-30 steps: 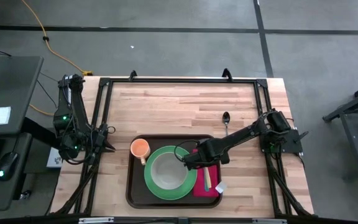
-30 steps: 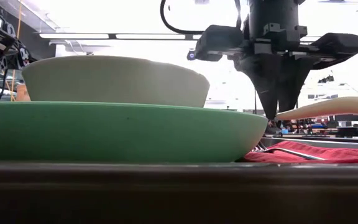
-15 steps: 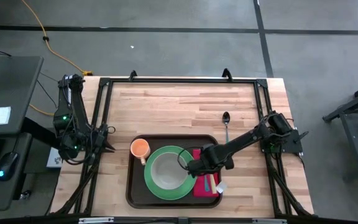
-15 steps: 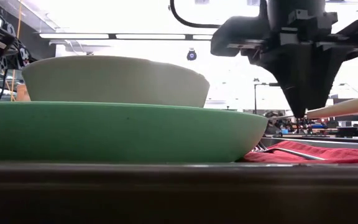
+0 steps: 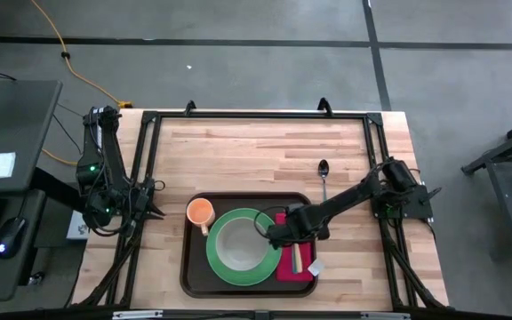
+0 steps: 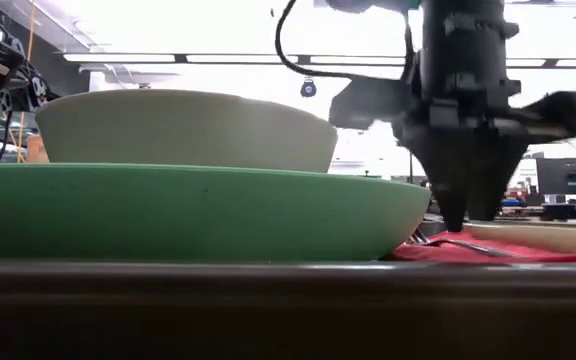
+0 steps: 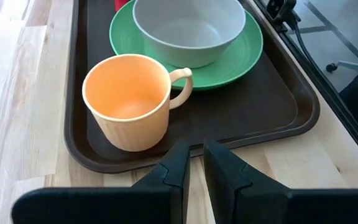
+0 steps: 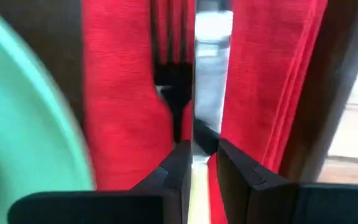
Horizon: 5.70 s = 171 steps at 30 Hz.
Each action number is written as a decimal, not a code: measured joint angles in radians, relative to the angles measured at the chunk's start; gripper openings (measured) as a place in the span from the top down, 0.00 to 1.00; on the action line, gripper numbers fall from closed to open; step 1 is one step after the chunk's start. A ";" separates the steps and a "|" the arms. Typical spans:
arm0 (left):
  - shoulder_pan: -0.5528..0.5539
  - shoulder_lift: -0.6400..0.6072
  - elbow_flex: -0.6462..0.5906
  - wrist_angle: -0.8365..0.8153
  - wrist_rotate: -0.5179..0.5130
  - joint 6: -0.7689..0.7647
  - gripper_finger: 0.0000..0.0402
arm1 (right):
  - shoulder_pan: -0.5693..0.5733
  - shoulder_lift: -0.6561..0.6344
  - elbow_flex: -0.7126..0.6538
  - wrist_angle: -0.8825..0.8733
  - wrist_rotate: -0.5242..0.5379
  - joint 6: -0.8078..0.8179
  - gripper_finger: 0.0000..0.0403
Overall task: Set up tray
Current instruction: Adjust the yellow knife on the red napkin, then put the blue spoon on the red napkin to the left side of the blue fork
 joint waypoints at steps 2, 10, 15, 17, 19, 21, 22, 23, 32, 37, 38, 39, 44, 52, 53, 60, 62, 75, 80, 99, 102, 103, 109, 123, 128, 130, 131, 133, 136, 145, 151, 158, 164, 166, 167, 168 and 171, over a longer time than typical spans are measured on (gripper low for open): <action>0.000 0.000 0.000 -0.001 0.000 0.000 0.80 | -0.002 -0.003 -0.051 0.062 -0.030 0.017 0.87; 0.000 0.000 0.000 -0.002 0.002 0.000 0.80 | 0.004 -0.024 -0.097 0.102 -0.042 0.039 0.90; 0.000 0.000 0.000 -0.003 0.002 0.000 0.80 | 0.003 -0.056 -0.099 0.045 -0.008 0.023 0.93; 0.000 0.000 0.000 -0.002 0.001 0.000 0.80 | 0.002 -0.059 -0.099 0.030 -0.009 0.023 0.93; 0.000 0.000 0.000 -0.002 0.001 0.000 0.80 | 0.002 -0.059 -0.099 0.024 -0.014 0.022 0.93; 0.000 0.000 0.000 -0.002 0.001 0.000 0.80 | 0.002 -0.061 -0.099 0.022 -0.014 0.021 0.93; 0.000 0.000 0.000 -0.002 0.001 -0.001 0.80 | 0.002 -0.061 -0.099 0.021 -0.015 0.021 0.93; 0.000 0.000 0.000 -0.001 0.001 -0.002 0.80 | 0.002 -0.061 -0.099 0.020 -0.015 0.021 0.93; 0.000 0.000 0.000 0.006 0.000 -0.003 0.80 | 0.002 -0.084 -0.098 0.010 -0.018 0.021 0.92; 0.000 0.000 0.000 0.009 0.000 -0.003 0.80 | 0.002 -0.139 -0.098 -0.014 -0.012 0.027 0.91; 0.000 0.000 0.000 0.009 -0.001 -0.003 0.80 | 0.002 -0.154 -0.098 -0.019 -0.004 0.027 0.91; 0.000 0.000 0.000 0.009 -0.002 -0.003 0.80 | 0.003 -0.169 -0.098 -0.034 0.002 0.025 0.91; 0.000 0.000 0.000 0.010 -0.003 -0.003 0.80 | 0.003 -0.242 -0.097 -0.123 0.032 0.016 0.92; 0.000 0.000 0.000 0.010 -0.011 -0.003 0.80 | -0.032 -0.263 -0.097 -0.348 0.040 -0.007 0.94; 0.000 0.000 0.000 0.010 -0.011 -0.003 0.80 | -0.040 -0.263 -0.097 -0.372 0.046 -0.011 0.94; 0.000 0.000 0.000 0.010 -0.014 -0.003 0.80 | -0.111 -0.263 -0.097 -0.440 0.115 -0.072 0.93; 0.000 0.000 0.000 0.010 -0.014 -0.003 0.80 | -0.137 -0.263 -0.097 -0.442 0.139 -0.093 0.93; 0.000 0.000 0.000 0.010 -0.013 -0.003 0.80 | -0.300 -0.263 -0.097 -0.448 0.204 -0.238 0.87; 0.000 0.000 0.000 0.010 -0.013 -0.003 0.80 | -0.324 -0.263 -0.097 -0.448 0.220 -0.260 0.87; 0.000 0.000 0.000 0.009 -0.012 -0.010 0.80 | -0.357 -0.262 -0.097 -0.452 0.256 -0.260 0.84; 0.000 0.000 0.000 0.009 -0.009 -0.010 0.80 | -0.357 -0.262 -0.097 -0.452 0.257 -0.276 0.80; 0.000 0.000 0.000 0.009 -0.009 -0.010 0.80 | -0.357 -0.262 -0.097 -0.452 0.258 -0.285 0.78; 0.000 0.000 0.000 0.009 -0.009 -0.008 0.80 | -0.358 -0.262 -0.098 -0.450 0.321 -0.316 0.69; 0.000 0.000 0.000 0.009 -0.009 -0.011 0.80 | -0.370 -0.262 -0.098 -0.410 0.296 -0.391 0.65; 0.000 0.000 0.000 0.006 -0.010 -0.011 0.80 | -0.419 -0.262 -0.147 -0.375 0.249 -0.403 0.65; 0.000 0.000 0.000 0.006 -0.010 -0.011 0.80 | -0.438 -0.262 -0.202 -0.325 0.207 -0.417 0.65; 0.000 0.000 0.000 0.006 -0.010 -0.011 0.80 | -0.445 -0.262 -0.232 -0.297 0.191 -0.416 0.65; 0.000 0.000 0.000 0.006 -0.010 -0.011 0.80 | -0.461 -0.263 -0.283 -0.264 0.169 -0.403 0.65; 0.000 0.000 0.000 0.006 -0.010 -0.011 0.80 | -0.473 -0.276 -0.334 -0.211 0.166 -0.394 0.65; 0.000 0.000 0.000 0.006 -0.010 -0.029 0.80 | -0.522 -0.291 -0.445 0.052 0.142 -0.481 0.68; 0.000 0.000 0.000 0.008 -0.011 -0.049 0.80 | -0.547 -0.291 -0.459 0.050 0.124 -0.513 0.67; 0.000 0.000 0.000 0.007 -0.014 -0.064 0.80 | -0.545 -0.291 -0.385 0.041 0.127 -0.568 0.67; 0.000 0.000 0.000 0.007 -0.014 -0.067 0.80 | -0.551 -0.291 -0.337 -0.075 0.186 -0.593 0.67; 0.000 0.000 0.000 0.006 -0.013 -0.067 0.80 | -0.558 -0.291 -0.341 -0.108 0.176 -0.591 0.67; 0.000 0.000 0.000 0.005 -0.013 -0.067 0.80 | -0.560 -0.291 -0.342 -0.126 0.171 -0.589 0.67; 0.000 0.000 0.000 0.004 -0.013 -0.067 0.80 | -0.561 -0.291 -0.342 -0.136 0.174 -0.585 0.67; 0.000 0.000 0.000 -0.002 -0.013 -0.066 0.80 | -0.561 -0.291 -0.342 -0.133 0.202 -0.582 0.67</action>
